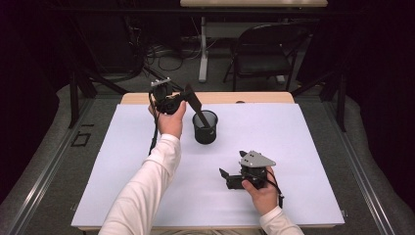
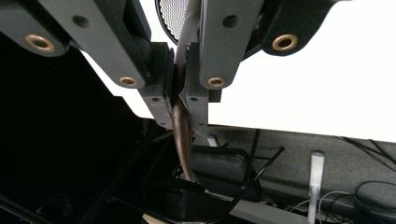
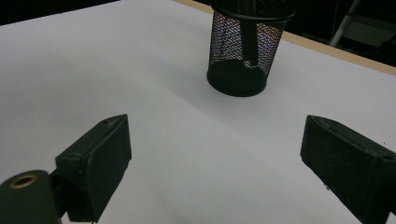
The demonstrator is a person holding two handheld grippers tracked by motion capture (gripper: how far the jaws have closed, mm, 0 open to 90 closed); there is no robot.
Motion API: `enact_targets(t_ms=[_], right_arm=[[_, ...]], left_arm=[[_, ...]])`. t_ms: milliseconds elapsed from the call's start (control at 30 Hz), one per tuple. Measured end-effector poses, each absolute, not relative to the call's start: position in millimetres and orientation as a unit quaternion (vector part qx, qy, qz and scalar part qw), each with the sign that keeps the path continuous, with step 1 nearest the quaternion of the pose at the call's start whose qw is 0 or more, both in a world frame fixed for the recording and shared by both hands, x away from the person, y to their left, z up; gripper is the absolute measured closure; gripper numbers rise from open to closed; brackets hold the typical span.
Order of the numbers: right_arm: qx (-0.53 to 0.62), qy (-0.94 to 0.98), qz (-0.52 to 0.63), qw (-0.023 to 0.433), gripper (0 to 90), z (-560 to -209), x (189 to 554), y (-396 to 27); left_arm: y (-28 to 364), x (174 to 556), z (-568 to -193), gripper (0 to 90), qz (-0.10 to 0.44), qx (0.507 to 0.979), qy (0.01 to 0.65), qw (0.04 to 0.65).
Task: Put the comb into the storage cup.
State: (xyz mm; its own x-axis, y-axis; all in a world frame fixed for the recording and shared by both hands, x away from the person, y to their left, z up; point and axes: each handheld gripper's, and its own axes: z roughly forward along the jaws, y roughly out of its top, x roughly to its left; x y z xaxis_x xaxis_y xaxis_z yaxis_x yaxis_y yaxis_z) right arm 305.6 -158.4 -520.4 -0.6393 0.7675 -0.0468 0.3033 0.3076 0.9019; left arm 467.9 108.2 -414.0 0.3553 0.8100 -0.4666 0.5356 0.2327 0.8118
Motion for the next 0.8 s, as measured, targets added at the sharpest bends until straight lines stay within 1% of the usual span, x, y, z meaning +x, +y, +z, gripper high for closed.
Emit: enact_targets(t_ms=[800], right_arm=[[0.347,0.772,0.473,0.244,9.0,-521,306,-158]], left_arm=[[109,471,-433,84.4,0.105,0.599,0.567,0.555]])
